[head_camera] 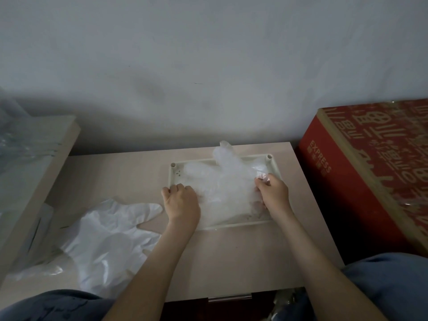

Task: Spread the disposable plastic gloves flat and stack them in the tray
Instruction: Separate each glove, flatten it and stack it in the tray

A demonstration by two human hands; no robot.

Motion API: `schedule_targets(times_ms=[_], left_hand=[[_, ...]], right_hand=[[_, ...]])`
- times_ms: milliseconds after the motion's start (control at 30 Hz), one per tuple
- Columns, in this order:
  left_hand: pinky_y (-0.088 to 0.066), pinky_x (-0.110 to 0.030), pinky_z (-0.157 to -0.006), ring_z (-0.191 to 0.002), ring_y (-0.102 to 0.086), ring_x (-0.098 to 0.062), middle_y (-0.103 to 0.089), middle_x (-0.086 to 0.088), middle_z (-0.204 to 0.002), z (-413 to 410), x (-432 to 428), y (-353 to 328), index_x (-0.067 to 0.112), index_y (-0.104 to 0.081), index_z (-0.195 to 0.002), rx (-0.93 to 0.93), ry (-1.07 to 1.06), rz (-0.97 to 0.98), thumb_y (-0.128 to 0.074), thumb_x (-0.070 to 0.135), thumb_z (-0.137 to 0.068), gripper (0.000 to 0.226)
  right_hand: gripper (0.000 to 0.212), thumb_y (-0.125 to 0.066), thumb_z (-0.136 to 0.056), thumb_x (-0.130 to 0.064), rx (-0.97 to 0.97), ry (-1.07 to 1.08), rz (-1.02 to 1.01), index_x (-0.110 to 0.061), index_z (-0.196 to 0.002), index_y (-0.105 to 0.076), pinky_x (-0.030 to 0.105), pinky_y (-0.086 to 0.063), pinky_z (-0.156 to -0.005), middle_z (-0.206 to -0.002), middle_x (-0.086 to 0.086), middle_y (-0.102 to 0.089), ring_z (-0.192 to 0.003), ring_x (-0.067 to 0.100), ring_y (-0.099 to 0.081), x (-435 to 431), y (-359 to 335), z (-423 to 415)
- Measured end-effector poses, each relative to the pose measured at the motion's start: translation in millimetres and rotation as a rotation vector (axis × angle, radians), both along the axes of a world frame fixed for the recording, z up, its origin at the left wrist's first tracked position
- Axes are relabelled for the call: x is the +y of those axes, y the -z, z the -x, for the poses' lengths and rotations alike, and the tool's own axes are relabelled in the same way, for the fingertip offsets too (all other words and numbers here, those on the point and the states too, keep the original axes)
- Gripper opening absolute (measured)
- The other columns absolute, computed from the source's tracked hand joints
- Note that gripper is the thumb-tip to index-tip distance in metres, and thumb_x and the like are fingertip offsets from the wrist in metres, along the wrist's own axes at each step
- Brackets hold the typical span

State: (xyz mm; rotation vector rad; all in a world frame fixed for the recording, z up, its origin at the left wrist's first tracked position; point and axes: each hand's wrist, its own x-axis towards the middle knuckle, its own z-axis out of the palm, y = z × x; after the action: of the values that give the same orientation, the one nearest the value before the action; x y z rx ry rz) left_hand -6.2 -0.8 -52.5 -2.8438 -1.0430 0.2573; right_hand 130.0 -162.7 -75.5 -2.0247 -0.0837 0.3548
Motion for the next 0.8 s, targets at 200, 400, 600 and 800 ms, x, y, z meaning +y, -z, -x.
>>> schedule_targets(times_ms=[200, 400, 600, 800], left_hand=[[-0.034, -0.037, -0.078, -0.067, -0.059, -0.027, -0.061, -0.007, -0.076, -11, -2, 1, 0.01, -0.064, -0.08, -0.419, 0.181, -0.182, -0.062, 0.002, -0.056, 0.026], [-0.037, -0.047, -0.105, -0.128, -0.049, -0.031, -0.048, -0.015, -0.142, -16, -19, 29, 0.018, -0.049, -0.136, -0.265, 0.626, 0.2, -0.035, 0.032, -0.089, 0.051], [0.004, -0.046, -0.118, -0.147, 0.011, -0.024, 0.013, -0.008, -0.16, -16, -9, 36, 0.029, 0.009, -0.151, 0.048, 0.5, 0.263, -0.021, 0.05, -0.099, 0.063], [0.007, -0.042, -0.117, -0.146, 0.014, -0.02, 0.016, -0.003, -0.159, -13, -5, 39, 0.031, 0.009, -0.151, 0.069, 0.419, 0.291, -0.02, 0.055, -0.098, 0.066]], right_hand=[[0.03, -0.055, -0.092, -0.028, -0.025, -0.016, 0.011, -0.004, -0.074, -0.052, 0.029, -0.041, -0.048, -0.066, 0.003, -0.058, -0.055, 0.018, -0.049, 0, -2, 0], [0.037, -0.055, -0.09, -0.012, -0.214, -0.103, 0.194, -0.014, -0.126, -0.05, 0.029, -0.043, -0.077, -0.104, 0.005, -0.061, -0.095, 0.025, -0.058, 0, -2, 2], [0.052, -0.056, -0.084, -0.007, -0.698, -0.148, 0.406, -0.002, -0.135, -0.047, 0.044, -0.037, -0.1, -0.134, 0.019, -0.051, -0.122, 0.039, -0.046, 6, -3, -1], [0.053, -0.029, -0.103, -0.041, -0.433, -0.854, 0.616, -0.025, -0.152, -0.016, 0.033, 0.0, -0.117, -0.161, 0.002, -0.007, -0.148, 0.017, 0.0, 13, 14, 5]])
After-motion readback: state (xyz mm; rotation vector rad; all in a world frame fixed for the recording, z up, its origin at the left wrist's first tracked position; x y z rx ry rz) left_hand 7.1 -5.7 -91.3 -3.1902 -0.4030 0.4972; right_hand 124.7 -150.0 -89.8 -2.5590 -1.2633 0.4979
